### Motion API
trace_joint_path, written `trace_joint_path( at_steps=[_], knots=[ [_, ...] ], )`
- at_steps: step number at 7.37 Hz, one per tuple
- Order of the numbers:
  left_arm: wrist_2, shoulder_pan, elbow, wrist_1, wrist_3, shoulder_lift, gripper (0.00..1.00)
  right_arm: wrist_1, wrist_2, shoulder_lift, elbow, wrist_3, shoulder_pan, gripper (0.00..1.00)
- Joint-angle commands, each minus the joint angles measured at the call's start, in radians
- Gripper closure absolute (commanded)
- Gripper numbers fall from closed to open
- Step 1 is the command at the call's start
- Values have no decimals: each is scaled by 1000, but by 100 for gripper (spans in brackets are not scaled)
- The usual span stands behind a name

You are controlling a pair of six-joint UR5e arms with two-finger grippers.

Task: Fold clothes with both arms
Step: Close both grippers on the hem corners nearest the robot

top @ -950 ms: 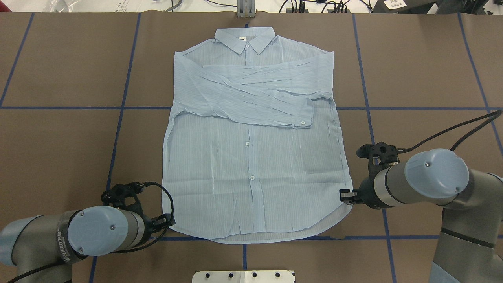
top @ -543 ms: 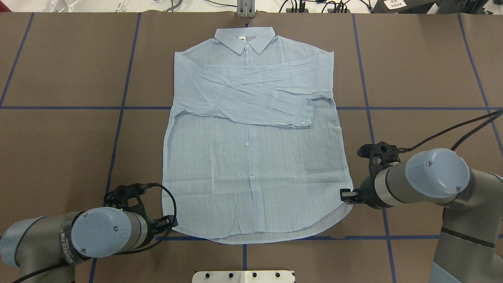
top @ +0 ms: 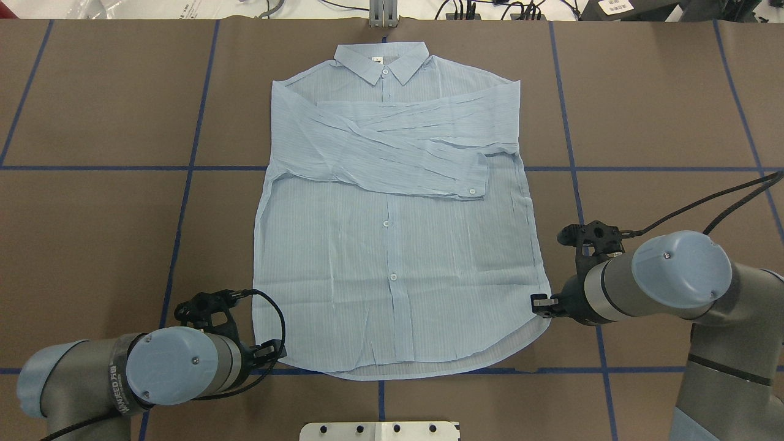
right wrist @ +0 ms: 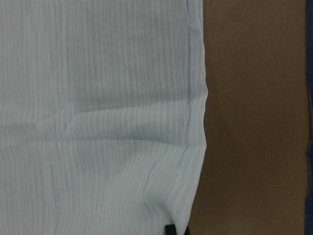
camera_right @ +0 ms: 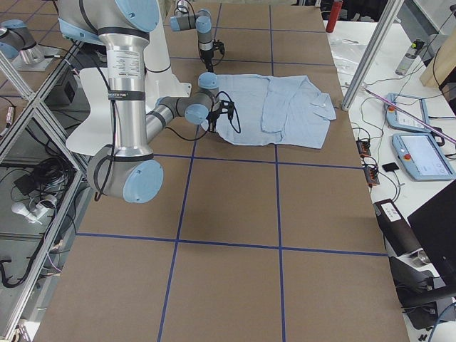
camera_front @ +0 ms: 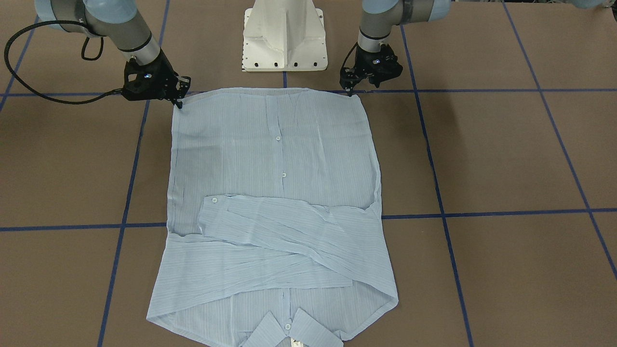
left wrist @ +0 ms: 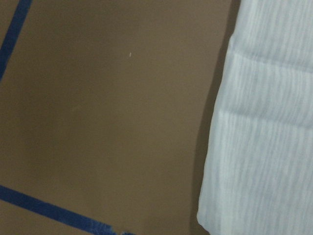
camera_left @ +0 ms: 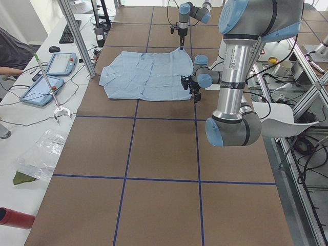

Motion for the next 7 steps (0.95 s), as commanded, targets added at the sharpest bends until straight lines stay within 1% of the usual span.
trace_joint_path(
  at_steps=[1,5,7],
  knots=[
    [0,-1,9,0,0,-8,14,-2,1,0,-2,0,1,100],
    [0,-2,14,0,0,-10,30,-2,1,-2,-3,0,1,100],
    [0,-4,14,0,2,-10,33,-2,1,-2,-3,0,1,100]
  ],
)
